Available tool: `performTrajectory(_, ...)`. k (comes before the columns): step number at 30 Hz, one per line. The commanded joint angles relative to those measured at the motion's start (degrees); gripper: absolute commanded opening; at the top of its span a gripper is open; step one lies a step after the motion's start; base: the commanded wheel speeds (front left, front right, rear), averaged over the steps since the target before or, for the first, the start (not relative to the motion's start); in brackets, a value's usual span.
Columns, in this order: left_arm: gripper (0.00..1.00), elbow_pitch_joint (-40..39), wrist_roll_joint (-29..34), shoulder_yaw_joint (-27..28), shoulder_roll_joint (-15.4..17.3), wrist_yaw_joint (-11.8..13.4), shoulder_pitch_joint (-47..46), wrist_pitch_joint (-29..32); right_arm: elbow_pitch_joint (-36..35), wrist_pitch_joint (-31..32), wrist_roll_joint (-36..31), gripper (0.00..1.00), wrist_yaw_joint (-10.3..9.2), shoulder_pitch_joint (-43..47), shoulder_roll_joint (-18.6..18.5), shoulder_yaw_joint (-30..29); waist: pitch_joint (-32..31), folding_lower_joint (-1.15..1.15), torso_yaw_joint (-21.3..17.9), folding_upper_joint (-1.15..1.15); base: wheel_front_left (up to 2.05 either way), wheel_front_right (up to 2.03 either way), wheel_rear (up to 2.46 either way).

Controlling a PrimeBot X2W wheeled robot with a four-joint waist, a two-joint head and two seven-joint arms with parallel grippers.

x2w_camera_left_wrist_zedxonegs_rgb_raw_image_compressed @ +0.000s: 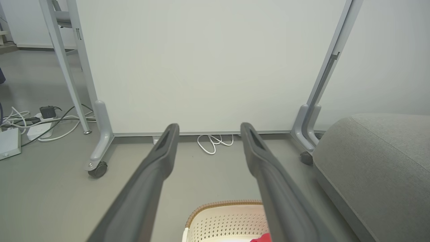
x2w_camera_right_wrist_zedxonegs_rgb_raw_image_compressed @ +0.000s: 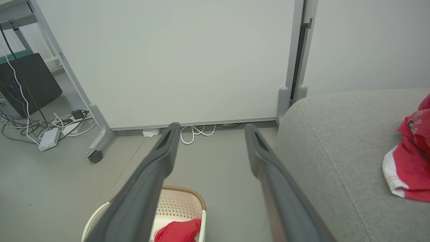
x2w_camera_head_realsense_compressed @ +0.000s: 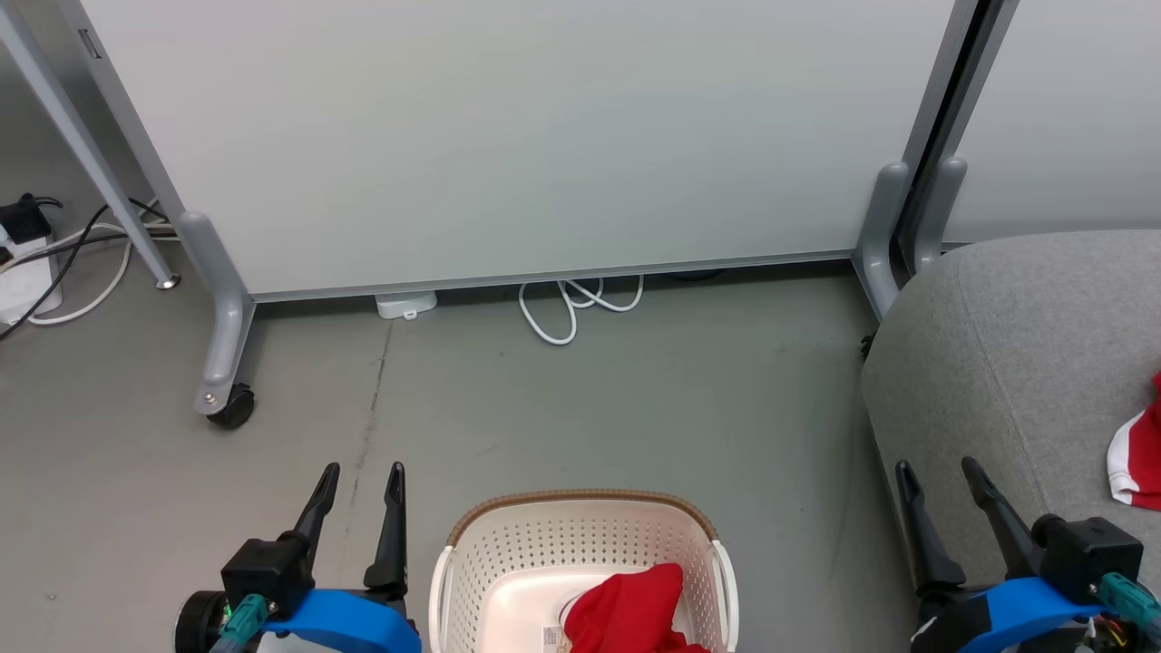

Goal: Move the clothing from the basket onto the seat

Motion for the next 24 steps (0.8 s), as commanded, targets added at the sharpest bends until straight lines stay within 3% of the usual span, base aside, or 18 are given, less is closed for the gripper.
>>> performTrajectory(1, 1.0, 0.1, 0.1, 0.3, -0.1, -0.1, -0.1, -0.2, 0.1, -0.1, 0.4, 1.0, 0.01, 0.3, 0.3, 0.0, 0.0, 0.0, -0.1, 0.0, 0.0, 0.0, 0.0)
performTrajectory(13, 1.0, -0.3, 0.2, -0.1, 0.0, -0.1, -1.3, -0.2, -0.7, -0.5, 0.9, 1.0, 0.02, -0.7, 0.5, 0.4, 3.1, 0.0, -0.6, 0.0, 0.0, 0.0, 0.0)
performTrajectory(20, 1.0, -0.2, 0.5, -0.9, 0.1, -0.1, -3.5, -0.2, -1.3, -0.9, 0.8, 1.0, 0.02, -3.0, 0.6, 0.9, 8.2, 0.0, -1.9, 0.0, 0.0, 0.0, 0.0)
performTrajectory(24, 1.0, 0.5, 0.3, -2.4, 0.2, -0.1, -6.1, -0.2, -1.9, -1.5, 0.8, 1.0, 0.01, -5.8, 0.4, 2.0, 14.1, 0.0, -3.5, 0.0, 0.0, 0.0, 0.0)
